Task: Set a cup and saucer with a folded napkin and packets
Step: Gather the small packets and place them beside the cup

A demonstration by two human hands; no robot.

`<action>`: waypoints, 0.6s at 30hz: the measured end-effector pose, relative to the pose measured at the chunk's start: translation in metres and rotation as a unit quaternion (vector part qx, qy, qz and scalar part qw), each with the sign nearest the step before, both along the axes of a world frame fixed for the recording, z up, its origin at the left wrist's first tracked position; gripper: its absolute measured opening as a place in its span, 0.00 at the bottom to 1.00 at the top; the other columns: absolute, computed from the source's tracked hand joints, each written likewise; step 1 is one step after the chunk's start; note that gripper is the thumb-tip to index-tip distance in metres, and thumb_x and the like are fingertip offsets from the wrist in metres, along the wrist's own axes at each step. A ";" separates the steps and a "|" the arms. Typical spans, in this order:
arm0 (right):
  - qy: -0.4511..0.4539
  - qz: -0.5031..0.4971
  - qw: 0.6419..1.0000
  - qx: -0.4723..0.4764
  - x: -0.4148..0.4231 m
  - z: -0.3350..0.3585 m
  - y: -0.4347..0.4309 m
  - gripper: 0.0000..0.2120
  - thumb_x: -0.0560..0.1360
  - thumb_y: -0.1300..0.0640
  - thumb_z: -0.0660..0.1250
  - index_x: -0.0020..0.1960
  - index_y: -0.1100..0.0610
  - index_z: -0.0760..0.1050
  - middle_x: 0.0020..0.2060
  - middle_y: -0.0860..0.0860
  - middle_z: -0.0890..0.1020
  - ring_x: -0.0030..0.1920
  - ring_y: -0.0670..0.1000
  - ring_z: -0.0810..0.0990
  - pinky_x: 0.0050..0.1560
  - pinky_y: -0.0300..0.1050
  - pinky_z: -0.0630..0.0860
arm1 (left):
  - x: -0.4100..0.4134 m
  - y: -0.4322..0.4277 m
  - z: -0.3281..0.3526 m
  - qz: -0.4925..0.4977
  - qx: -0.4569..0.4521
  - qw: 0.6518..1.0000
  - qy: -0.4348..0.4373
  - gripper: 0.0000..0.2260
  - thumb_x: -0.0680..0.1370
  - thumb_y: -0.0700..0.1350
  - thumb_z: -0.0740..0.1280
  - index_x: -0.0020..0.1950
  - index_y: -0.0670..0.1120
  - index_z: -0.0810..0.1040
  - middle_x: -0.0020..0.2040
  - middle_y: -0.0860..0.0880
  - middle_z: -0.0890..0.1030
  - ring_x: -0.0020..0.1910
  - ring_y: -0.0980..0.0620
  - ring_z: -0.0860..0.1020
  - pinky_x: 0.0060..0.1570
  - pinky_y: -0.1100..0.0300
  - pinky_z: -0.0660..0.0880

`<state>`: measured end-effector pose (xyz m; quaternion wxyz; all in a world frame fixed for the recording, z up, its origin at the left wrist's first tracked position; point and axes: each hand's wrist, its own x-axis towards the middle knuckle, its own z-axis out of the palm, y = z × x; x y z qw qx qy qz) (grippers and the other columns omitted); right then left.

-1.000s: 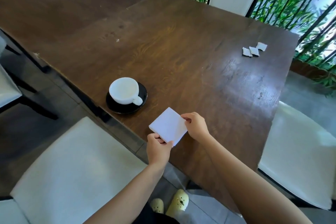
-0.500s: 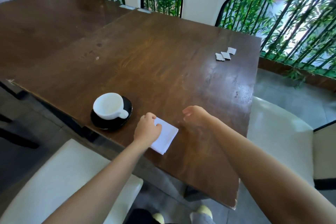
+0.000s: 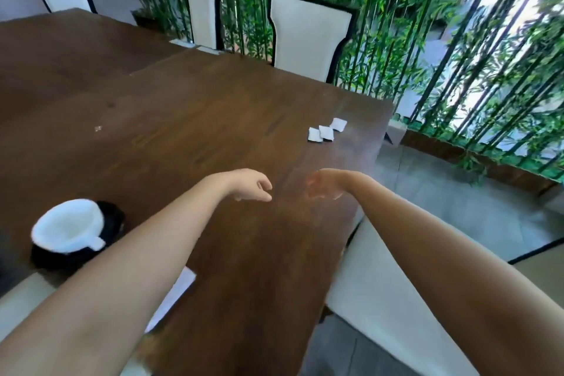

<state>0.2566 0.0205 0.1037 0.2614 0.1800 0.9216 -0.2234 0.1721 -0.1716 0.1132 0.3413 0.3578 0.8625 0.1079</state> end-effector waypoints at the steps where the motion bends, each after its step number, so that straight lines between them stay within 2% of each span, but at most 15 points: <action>1: -0.004 0.014 1.000 0.004 0.000 0.002 0.018 0.24 0.74 0.53 0.66 0.69 0.55 0.67 0.64 0.54 0.73 0.63 0.57 0.74 0.56 0.48 0.76 | 0.000 0.018 0.001 0.001 -0.004 1.000 0.002 0.19 0.76 0.52 0.65 0.65 0.50 0.71 0.62 0.51 0.77 0.54 0.49 0.78 0.48 0.59 0.75; 4: -0.002 0.044 0.999 0.013 0.002 0.010 0.069 0.24 0.74 0.52 0.66 0.68 0.55 0.68 0.63 0.52 0.72 0.63 0.57 0.74 0.58 0.51 0.77 | 0.000 0.064 0.005 0.022 -0.003 1.000 0.022 0.20 0.75 0.53 0.65 0.66 0.51 0.71 0.63 0.51 0.76 0.58 0.50 0.76 0.54 0.60 0.72; 8: 0.012 0.065 0.996 0.058 0.008 0.024 0.125 0.27 0.74 0.51 0.65 0.71 0.57 0.65 0.69 0.54 0.69 0.68 0.57 0.69 0.67 0.55 0.69 | -0.004 0.107 0.013 0.054 -0.010 0.997 0.061 0.21 0.75 0.54 0.65 0.67 0.50 0.70 0.64 0.50 0.75 0.61 0.50 0.74 0.57 0.60 0.69; 11: 0.016 0.064 0.995 0.074 0.008 0.028 0.161 0.27 0.75 0.52 0.65 0.71 0.58 0.64 0.69 0.55 0.69 0.69 0.57 0.67 0.70 0.54 0.66 | -0.012 0.131 0.018 0.070 -0.026 0.993 0.091 0.22 0.75 0.54 0.64 0.68 0.50 0.69 0.65 0.49 0.75 0.62 0.48 0.74 0.62 0.55 0.70; 14: 0.019 0.065 0.994 0.090 0.005 0.032 0.189 0.27 0.75 0.51 0.65 0.72 0.58 0.63 0.70 0.55 0.67 0.71 0.57 0.65 0.70 0.53 0.65 | -0.020 0.151 0.024 0.073 -0.035 0.992 0.094 0.22 0.75 0.54 0.64 0.68 0.50 0.69 0.64 0.48 0.74 0.59 0.48 0.75 0.60 0.51 0.74; 18: 0.048 0.054 0.994 0.087 -0.002 0.036 0.213 0.27 0.75 0.52 0.65 0.71 0.58 0.64 0.70 0.55 0.69 0.70 0.57 0.66 0.70 0.52 0.66 | -0.032 0.171 0.028 0.089 -0.020 0.990 0.110 0.22 0.75 0.53 0.64 0.68 0.49 0.68 0.66 0.47 0.73 0.60 0.47 0.74 0.59 0.52 0.74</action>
